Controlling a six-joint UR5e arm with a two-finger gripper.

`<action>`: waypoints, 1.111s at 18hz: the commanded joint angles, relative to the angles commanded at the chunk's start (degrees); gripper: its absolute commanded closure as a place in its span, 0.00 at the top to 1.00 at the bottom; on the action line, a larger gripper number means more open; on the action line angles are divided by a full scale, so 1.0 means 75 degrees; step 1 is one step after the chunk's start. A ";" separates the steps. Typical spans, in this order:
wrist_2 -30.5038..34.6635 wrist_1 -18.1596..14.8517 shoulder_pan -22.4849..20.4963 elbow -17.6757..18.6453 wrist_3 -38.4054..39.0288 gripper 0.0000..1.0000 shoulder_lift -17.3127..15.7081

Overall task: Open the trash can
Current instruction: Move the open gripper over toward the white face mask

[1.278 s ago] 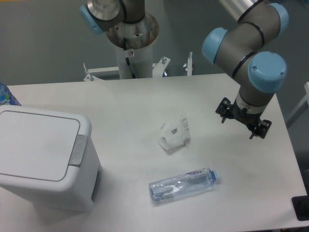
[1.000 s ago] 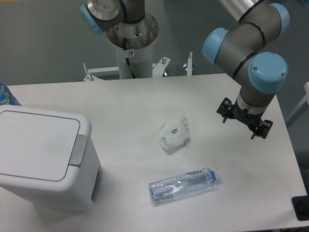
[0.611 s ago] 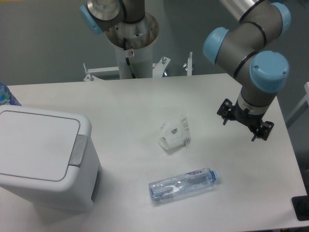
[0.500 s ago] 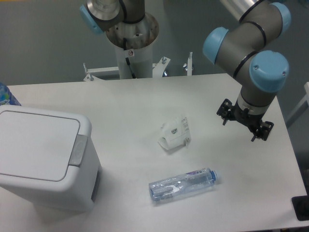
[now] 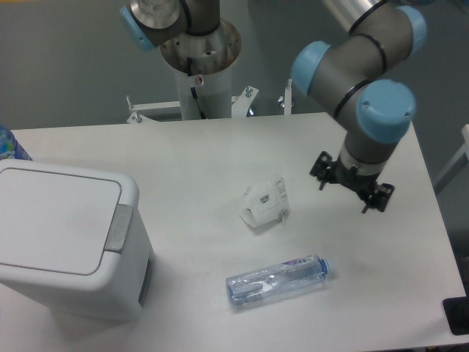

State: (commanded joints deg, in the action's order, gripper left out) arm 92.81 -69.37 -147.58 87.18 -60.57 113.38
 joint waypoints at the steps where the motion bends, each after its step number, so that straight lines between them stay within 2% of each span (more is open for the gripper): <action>1: 0.0024 0.0107 0.0129 0.0071 0.0130 1.00 0.0000; 3: 0.0012 0.0143 0.0188 0.0316 0.0155 1.00 -0.0035; 6: -0.0069 0.0260 0.0212 0.1520 0.0131 1.00 -0.0747; 8: -0.0070 0.0633 0.0247 0.2096 0.0143 1.00 -0.1042; 10: -0.0081 0.0986 0.0329 0.1971 0.0166 1.00 -0.0985; 13: -0.0594 0.0940 0.0353 0.1491 0.0784 1.00 -0.0949; 16: -0.1136 0.0567 0.0317 0.1034 0.1593 1.00 -0.1007; 20: -0.1556 0.0167 0.0434 0.0729 0.2391 1.00 -0.1264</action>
State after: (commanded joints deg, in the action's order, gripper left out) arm 81.14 -68.11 -144.32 92.64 -42.64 103.90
